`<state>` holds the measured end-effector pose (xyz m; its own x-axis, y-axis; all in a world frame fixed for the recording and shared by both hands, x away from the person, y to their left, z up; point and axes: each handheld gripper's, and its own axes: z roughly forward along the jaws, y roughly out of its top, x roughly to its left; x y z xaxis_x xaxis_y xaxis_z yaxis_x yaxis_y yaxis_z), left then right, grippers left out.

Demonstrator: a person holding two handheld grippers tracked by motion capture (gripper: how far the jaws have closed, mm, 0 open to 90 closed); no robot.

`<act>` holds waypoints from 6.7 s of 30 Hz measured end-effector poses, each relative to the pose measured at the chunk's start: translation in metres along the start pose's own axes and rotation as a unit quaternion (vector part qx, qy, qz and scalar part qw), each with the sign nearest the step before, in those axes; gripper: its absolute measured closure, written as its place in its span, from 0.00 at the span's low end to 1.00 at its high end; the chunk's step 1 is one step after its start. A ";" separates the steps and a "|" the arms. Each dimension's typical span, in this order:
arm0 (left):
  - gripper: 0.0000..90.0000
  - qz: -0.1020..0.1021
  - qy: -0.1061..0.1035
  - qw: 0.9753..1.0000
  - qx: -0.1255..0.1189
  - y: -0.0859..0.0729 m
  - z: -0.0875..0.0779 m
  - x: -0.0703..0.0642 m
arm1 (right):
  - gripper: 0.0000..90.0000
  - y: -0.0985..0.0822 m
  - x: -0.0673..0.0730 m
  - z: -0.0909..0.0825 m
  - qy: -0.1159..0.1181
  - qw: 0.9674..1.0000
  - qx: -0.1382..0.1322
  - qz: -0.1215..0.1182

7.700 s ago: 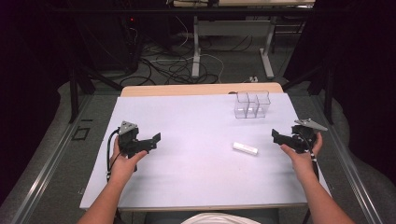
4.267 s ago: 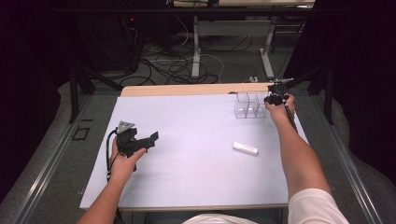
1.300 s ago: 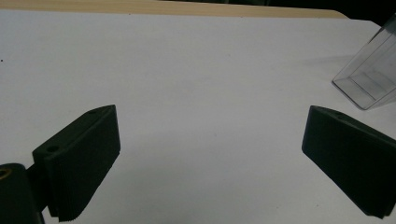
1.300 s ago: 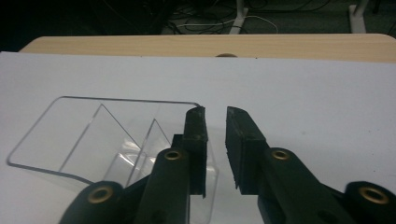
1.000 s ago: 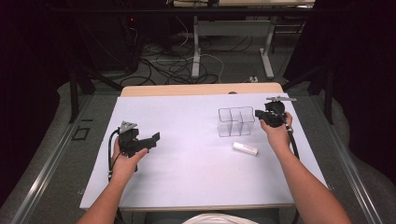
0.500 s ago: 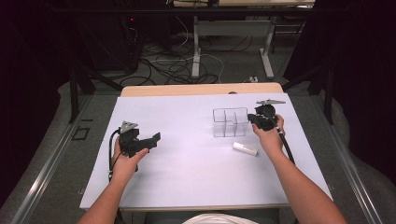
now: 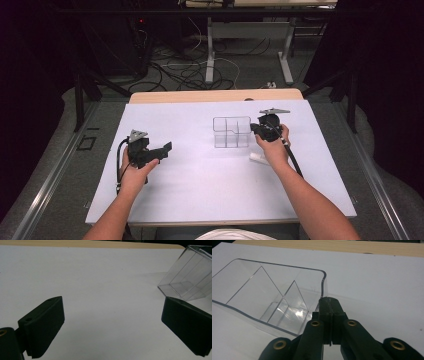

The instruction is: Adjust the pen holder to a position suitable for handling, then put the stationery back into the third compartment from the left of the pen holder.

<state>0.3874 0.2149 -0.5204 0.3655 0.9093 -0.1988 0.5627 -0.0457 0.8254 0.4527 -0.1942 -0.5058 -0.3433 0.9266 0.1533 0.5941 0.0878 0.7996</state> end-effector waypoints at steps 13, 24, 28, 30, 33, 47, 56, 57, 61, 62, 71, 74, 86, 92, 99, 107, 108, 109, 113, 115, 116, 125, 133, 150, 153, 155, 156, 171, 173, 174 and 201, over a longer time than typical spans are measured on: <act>0.05 0.000 0.000 1.000 0.000 0.000 0.000 0.000 | 1.00 0.001 0.019 0.011 0.024 1.000 -0.007 -0.005; 0.05 -0.004 -0.002 1.000 -0.001 0.000 0.001 0.001 | 1.00 0.001 0.022 0.018 0.040 0.999 -0.018 0.005; 0.05 -0.006 -0.003 1.000 0.000 0.000 0.002 0.001 | 1.00 0.000 0.023 0.021 0.050 0.999 -0.018 0.007; 0.05 -0.006 -0.003 1.000 0.002 0.000 0.002 0.002 | 1.00 -0.001 0.023 0.021 0.052 0.998 -0.015 0.009; 0.05 -0.006 -0.004 1.000 0.004 0.000 0.003 0.003 | 0.94 0.000 0.021 0.020 0.049 0.999 -0.015 0.002; 0.06 -0.003 0.005 1.000 0.002 -0.001 -0.001 0.003 | 0.72 0.004 0.004 -0.015 0.081 0.995 -0.044 -0.025; 0.06 -0.002 0.010 1.000 0.003 -0.001 -0.001 0.003 | 0.53 0.000 -0.010 -0.026 0.101 0.993 -0.042 -0.036; 0.06 -0.002 0.010 1.000 0.002 -0.001 -0.001 0.003 | 0.50 0.001 -0.012 -0.027 0.105 0.993 -0.042 -0.035; 0.06 -0.002 0.010 1.000 0.002 -0.001 -0.002 0.003 | 0.41 0.003 -0.019 -0.030 0.107 0.993 -0.022 -0.050; 0.06 -0.003 0.011 1.000 0.002 -0.001 -0.002 0.003 | 0.40 0.004 -0.020 -0.031 0.104 0.993 -0.017 -0.056; 0.06 -0.001 0.009 1.000 0.002 -0.001 -0.002 0.002 | 0.35 0.009 -0.024 -0.038 0.108 0.990 0.004 -0.096; 0.06 -0.001 0.009 1.000 0.001 -0.001 -0.002 0.002 | 0.35 0.008 -0.023 -0.039 0.099 0.987 0.020 -0.124; 0.06 0.003 0.007 1.000 0.000 -0.001 -0.004 0.000 | 0.39 -0.005 -0.012 -0.033 0.111 0.963 0.063 -0.239; 0.06 0.001 0.008 1.000 0.002 -0.001 -0.004 0.000 | 0.39 -0.008 -0.009 -0.032 0.125 0.954 0.080 -0.261; 0.06 0.003 0.008 1.000 0.000 -0.001 -0.003 -0.001 | 0.37 -0.009 -0.013 -0.026 0.145 0.948 0.118 -0.259; 0.06 0.004 0.007 1.000 0.004 -0.001 -0.003 -0.001 | 0.35 -0.013 -0.013 -0.023 0.168 0.932 0.175 -0.271; 0.06 0.004 0.006 1.000 0.003 -0.001 -0.003 -0.001 | 0.35 -0.014 -0.012 -0.022 0.168 0.931 0.180 -0.271; 0.06 0.004 0.007 1.000 0.003 -0.001 -0.003 -0.001 | 0.34 -0.014 -0.013 -0.022 0.168 0.927 0.184 -0.278; 0.06 0.003 0.007 1.000 0.002 -0.001 -0.003 -0.001 | 0.37 -0.016 -0.016 -0.018 0.170 0.917 0.192 -0.306; 0.06 0.004 0.006 1.000 0.003 -0.001 -0.002 -0.001 | 0.40 -0.017 -0.017 -0.016 0.164 0.912 0.202 -0.317; 0.06 0.004 0.007 1.000 0.005 -0.001 -0.003 -0.001 | 0.41 -0.018 -0.017 -0.015 0.165 0.907 0.207 -0.327; 0.06 0.002 0.005 1.000 0.006 -0.002 -0.002 -0.001 | 0.55 -0.027 -0.013 -0.011 0.173 0.883 0.246 -0.360; 0.07 0.002 0.006 1.000 0.008 -0.002 -0.002 -0.001 | 0.62 -0.029 -0.017 -0.006 0.174 0.879 0.261 -0.360; 0.07 0.000 0.007 1.000 0.006 -0.002 -0.001 -0.002 | 0.75 -0.032 -0.020 -0.006 0.181 0.874 0.274 -0.358; 0.07 0.000 0.006 1.000 0.006 -0.002 -0.001 -0.002 | 0.75 -0.032 -0.019 -0.006 0.179 0.875 0.276 -0.356; 0.07 0.000 0.007 1.000 0.006 -0.002 -0.001 -0.002 | 0.75 -0.032 -0.020 -0.005 0.181 0.873 0.274 -0.359; 0.07 0.000 0.006 1.000 0.006 -0.002 -0.001 -0.001 | 0.75 -0.032 -0.020 -0.005 0.182 0.874 0.274 -0.359; 0.07 0.000 0.006 1.000 0.006 -0.002 -0.001 -0.002 | 0.76 -0.029 -0.020 -0.007 0.179 0.875 0.268 -0.361; 0.07 0.000 0.006 1.000 0.006 -0.003 -0.001 -0.002 | 0.76 -0.029 -0.021 -0.008 0.180 0.878 0.264 -0.357; 0.07 0.000 0.006 1.000 0.006 -0.003 -0.001 -0.002 | 0.76 -0.028 -0.021 -0.008 0.180 0.879 0.264 -0.354; 0.07 0.002 0.006 1.000 0.007 -0.003 -0.001 -0.002 | 0.76 -0.027 -0.023 -0.010 0.167 0.893 0.270 -0.320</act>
<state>0.3847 0.2136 -0.5217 0.3582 0.9144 -0.1888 0.5719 -0.0551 0.8184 0.4374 -0.2214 -0.5252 -0.8826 0.4702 0.0028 0.4313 0.8072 0.4031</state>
